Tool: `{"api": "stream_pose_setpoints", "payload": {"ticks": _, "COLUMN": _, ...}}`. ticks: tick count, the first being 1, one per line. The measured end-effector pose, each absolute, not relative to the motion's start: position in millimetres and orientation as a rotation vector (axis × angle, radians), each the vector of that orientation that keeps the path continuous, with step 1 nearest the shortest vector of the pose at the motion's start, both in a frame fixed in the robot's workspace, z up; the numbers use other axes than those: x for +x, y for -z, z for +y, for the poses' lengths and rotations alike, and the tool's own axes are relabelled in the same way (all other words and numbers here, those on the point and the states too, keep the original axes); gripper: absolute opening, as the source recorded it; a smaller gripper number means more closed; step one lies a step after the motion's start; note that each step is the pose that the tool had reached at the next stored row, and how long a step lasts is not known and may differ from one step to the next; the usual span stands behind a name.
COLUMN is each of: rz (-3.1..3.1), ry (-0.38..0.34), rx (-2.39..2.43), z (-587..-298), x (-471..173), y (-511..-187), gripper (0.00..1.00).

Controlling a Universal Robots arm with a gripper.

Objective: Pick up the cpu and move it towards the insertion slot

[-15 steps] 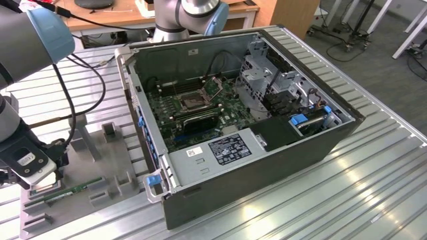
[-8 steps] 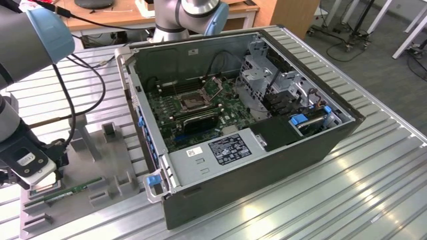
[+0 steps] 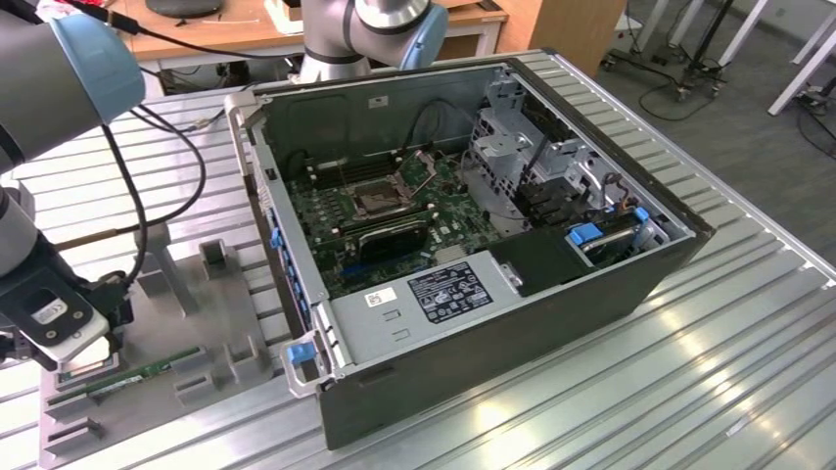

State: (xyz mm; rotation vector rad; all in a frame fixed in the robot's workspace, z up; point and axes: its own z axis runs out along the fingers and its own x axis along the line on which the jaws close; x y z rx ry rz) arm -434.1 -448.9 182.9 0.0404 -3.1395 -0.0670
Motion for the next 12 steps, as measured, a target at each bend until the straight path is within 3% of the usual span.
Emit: {"api": "stream_pose_setpoints", "payload": {"ticks": 12, "rz": -3.140, "ry": 0.067, "rx": 0.040, "z": -448.9, "x": -433.8, "y": -183.3, "gripper": 0.65}}
